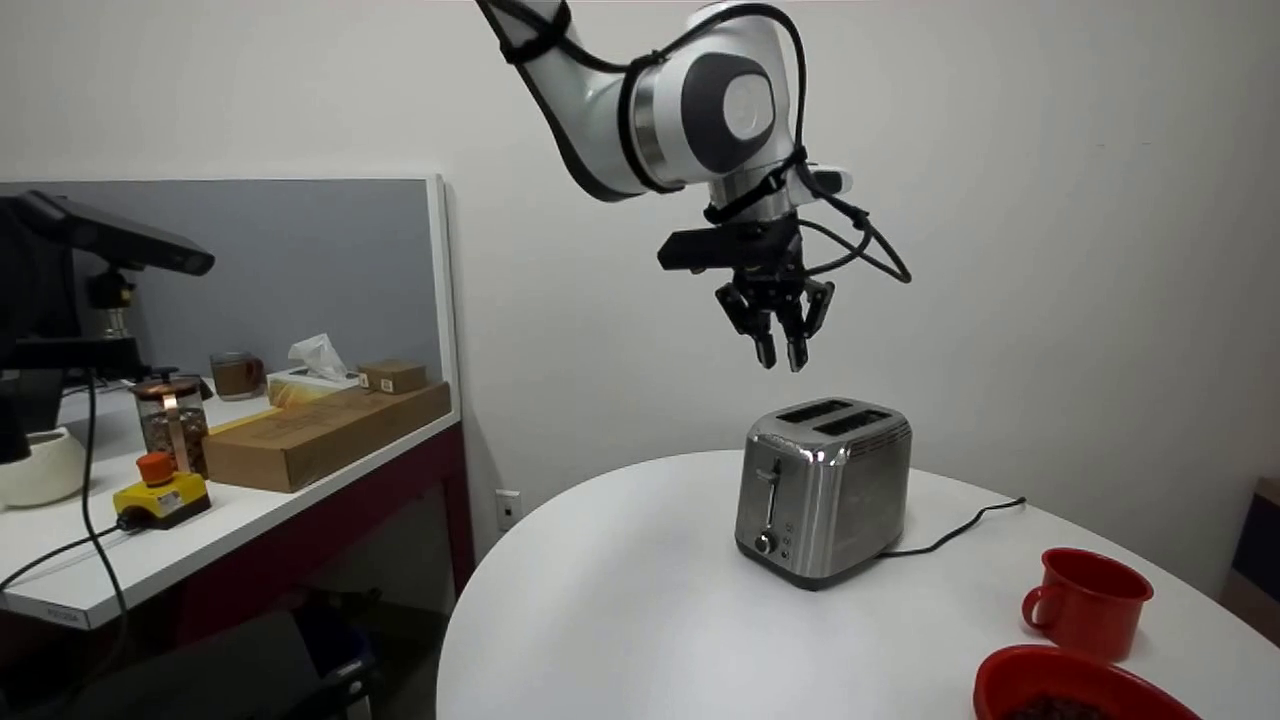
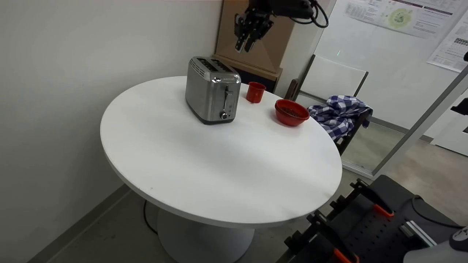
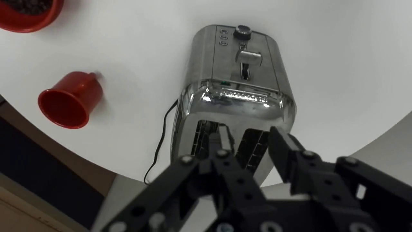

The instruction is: Push the toaster lever down

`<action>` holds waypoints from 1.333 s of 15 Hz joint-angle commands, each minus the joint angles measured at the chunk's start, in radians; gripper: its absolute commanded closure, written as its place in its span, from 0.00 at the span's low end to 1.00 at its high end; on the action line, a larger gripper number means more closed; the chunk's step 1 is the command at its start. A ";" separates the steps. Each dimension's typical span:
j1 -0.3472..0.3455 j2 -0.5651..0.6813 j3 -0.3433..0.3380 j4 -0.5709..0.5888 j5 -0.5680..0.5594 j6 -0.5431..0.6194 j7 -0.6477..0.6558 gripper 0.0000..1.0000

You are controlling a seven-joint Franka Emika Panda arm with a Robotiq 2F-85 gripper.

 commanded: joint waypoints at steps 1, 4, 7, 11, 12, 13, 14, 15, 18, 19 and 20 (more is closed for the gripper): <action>0.029 0.112 -0.048 0.081 -0.085 0.053 0.104 0.95; 0.044 0.175 -0.066 0.118 -0.077 0.020 0.153 1.00; 0.044 0.220 -0.048 0.153 -0.020 -0.034 0.159 1.00; 0.048 0.269 -0.028 0.197 0.029 -0.084 0.152 1.00; 0.048 0.280 -0.024 0.210 0.039 -0.101 0.149 1.00; 0.051 0.289 -0.022 0.219 0.048 -0.125 0.151 1.00; 0.049 0.299 -0.018 0.232 0.060 -0.148 0.149 1.00; 0.054 0.307 -0.021 0.243 0.060 -0.175 0.156 1.00; 0.058 0.338 -0.026 0.275 0.058 -0.222 0.161 1.00; 0.059 0.350 -0.029 0.285 0.054 -0.232 0.164 1.00; 0.059 0.363 -0.031 0.293 0.052 -0.229 0.166 1.00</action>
